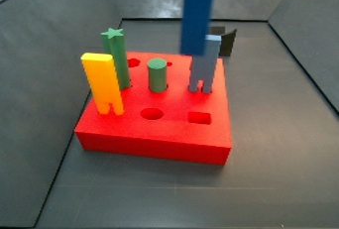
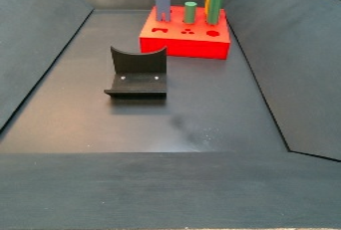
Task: Pick up the rectangle object. Move up. Move to above the board. Insert the rectangle object.
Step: Insert the rectangle object.
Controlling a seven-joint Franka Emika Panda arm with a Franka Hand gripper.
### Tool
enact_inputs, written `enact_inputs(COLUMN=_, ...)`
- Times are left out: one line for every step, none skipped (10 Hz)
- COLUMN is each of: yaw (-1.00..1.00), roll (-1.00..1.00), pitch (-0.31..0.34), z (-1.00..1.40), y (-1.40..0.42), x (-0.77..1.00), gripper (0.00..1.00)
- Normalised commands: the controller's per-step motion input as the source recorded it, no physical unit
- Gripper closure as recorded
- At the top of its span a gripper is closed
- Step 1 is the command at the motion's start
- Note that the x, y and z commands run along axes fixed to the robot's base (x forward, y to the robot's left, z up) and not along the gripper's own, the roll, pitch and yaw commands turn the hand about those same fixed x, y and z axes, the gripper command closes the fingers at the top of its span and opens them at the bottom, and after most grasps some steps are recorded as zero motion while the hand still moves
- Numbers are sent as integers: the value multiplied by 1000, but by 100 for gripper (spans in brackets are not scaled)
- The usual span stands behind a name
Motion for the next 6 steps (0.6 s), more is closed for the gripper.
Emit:
enact_inputs(yaw=0, roll=79, pitch=-210, z=-569, y=-140, x=389, gripper=100)
enact_inputs(yaw=0, roll=146, pitch=-176, z=-549, y=-191, x=566, gripper=100)
enact_inputs(yaw=0, roll=244, pitch=-66, z=-451, y=-243, x=594, gripper=100)
enact_inputs(yaw=0, roll=311, pitch=0, z=-406, y=-323, x=149, gripper=100)
enact_inputs(yaw=43, roll=309, pitch=0, z=-446, y=-231, x=0, gripper=100)
enact_inputs(yaw=0, roll=160, pitch=-44, z=-494, y=-14, x=-103, gripper=100)
